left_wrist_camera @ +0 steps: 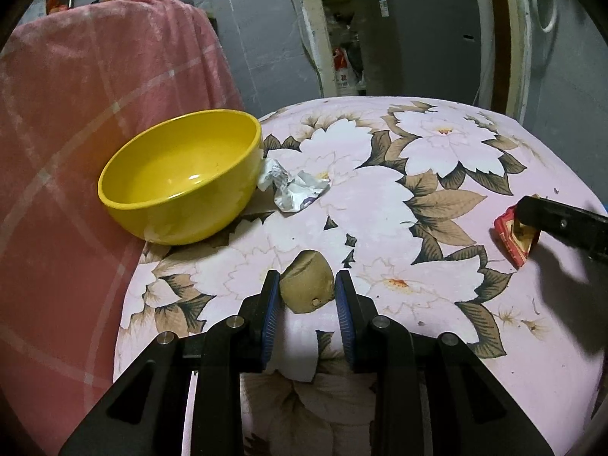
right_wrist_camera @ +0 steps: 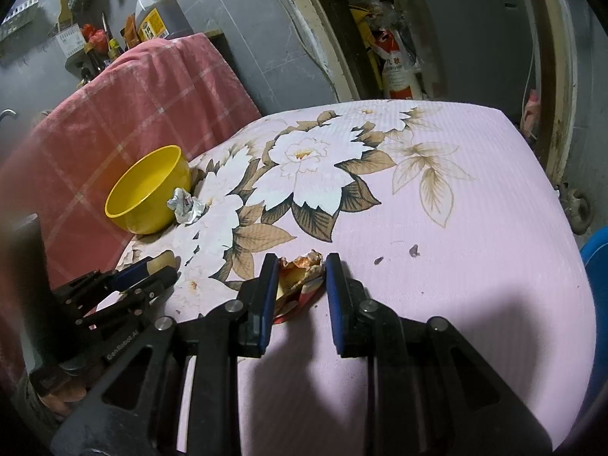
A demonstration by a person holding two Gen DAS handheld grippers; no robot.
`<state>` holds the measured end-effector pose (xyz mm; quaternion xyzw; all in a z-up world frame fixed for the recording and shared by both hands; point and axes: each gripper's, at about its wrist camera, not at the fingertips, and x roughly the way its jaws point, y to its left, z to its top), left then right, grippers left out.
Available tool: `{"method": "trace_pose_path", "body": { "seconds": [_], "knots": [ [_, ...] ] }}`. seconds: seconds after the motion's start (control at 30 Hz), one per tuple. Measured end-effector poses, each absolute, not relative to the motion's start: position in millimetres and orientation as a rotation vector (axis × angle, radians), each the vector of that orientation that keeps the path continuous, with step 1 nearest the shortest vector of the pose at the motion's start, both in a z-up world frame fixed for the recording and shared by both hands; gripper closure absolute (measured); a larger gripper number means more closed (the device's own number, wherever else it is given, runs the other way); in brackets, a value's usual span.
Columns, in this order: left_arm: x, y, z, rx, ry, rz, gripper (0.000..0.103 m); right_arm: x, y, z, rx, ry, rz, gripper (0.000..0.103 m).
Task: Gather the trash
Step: 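Lift the tan lump and red wrapper above the table with both grippers, then carry the tan lump and red wrapper toward the blue bucket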
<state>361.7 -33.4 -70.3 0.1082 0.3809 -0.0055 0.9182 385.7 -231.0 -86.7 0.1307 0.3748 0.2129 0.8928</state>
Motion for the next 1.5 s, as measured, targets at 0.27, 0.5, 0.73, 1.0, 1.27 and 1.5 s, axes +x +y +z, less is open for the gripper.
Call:
{"method": "trace_pose_path", "body": {
  "seconds": [0.27,0.5,0.73,1.0,1.27,1.5],
  "knots": [
    [361,-37,-69,0.211,0.792,-0.021,0.078,385,-230,-87,0.266,0.780,0.439,0.052],
    [362,-39,-67,0.207,0.787,-0.024,0.078,386,-227,-87,0.251,0.788,0.425,0.052],
    [366,-27,-60,0.118,0.781,-0.056,0.078,384,-223,-85,0.221,0.794,0.401,0.052],
    [364,-5,-54,-0.009,0.800,-0.041,0.078,385,-216,-84,0.173,0.794,0.391,0.052],
    [366,5,-50,-0.051,0.805,-0.049,0.078,384,-218,-84,0.186,0.785,0.397,0.052],
    [361,3,-36,-0.089,0.743,-0.100,0.078,372,-231,-72,0.228,0.705,0.402,0.053]
  ]
}}
